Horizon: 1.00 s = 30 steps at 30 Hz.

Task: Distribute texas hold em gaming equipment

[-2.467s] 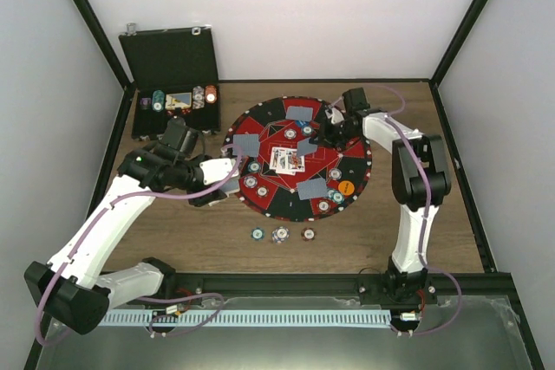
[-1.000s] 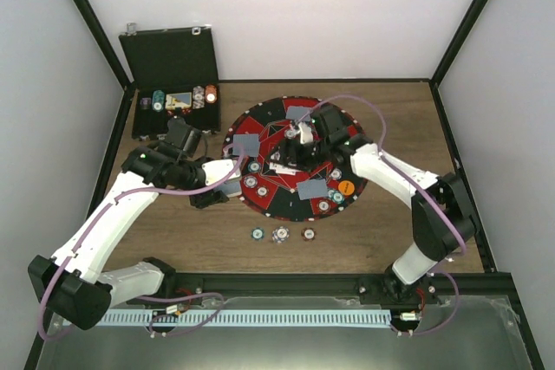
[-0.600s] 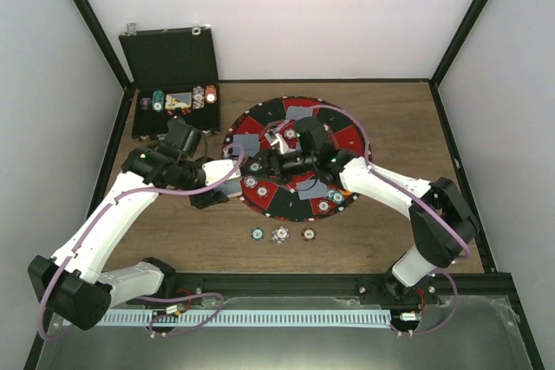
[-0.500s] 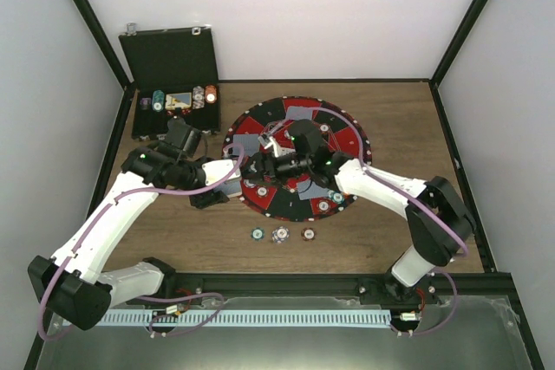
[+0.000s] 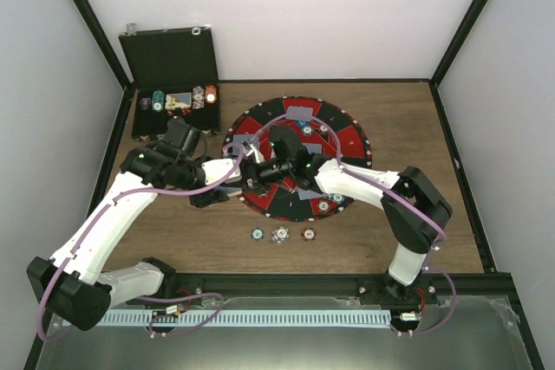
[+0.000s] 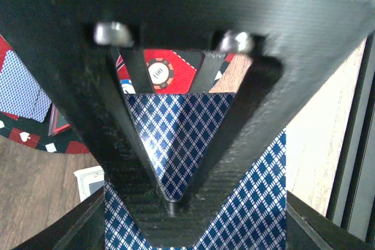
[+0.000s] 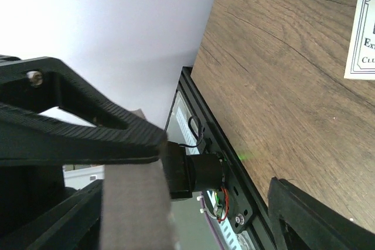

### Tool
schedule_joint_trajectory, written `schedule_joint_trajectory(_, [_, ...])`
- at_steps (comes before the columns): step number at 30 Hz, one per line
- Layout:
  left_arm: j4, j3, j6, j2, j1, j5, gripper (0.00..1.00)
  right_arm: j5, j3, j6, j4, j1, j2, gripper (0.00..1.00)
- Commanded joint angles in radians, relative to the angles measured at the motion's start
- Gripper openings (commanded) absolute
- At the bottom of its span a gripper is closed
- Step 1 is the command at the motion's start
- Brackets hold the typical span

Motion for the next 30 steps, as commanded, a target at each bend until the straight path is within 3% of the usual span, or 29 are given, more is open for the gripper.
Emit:
schedule_joint_trajectory(1, [-0.005, 0.029, 0.008, -0.019, -0.001, 0.026, 0.08, -0.01, 0.049, 0.003, 0.009, 0.005, 0.032, 0.72])
schedule_joint_trajectory(16, [-0.011, 0.034, 0.012, -0.025, -0.001, 0.028, 0.08, -0.019, -0.079, -0.02, 0.001, -0.098, -0.011, 0.5])
schedule_joint_trajectory(20, [-0.008, 0.034, 0.014, -0.023, -0.001, 0.024, 0.08, -0.009, -0.061, -0.041, -0.039, -0.099, -0.036, 0.41])
schedule_joint_trajectory(26, [-0.004, 0.023, 0.018, -0.022, -0.001, 0.012, 0.08, 0.012, -0.048, -0.076, -0.106, -0.118, -0.074, 0.17])
schedule_joint_trajectory(30, [0.007, 0.01, 0.021, -0.021, -0.001, -0.002, 0.08, 0.026, -0.044, -0.098, -0.148, -0.137, -0.098, 0.09])
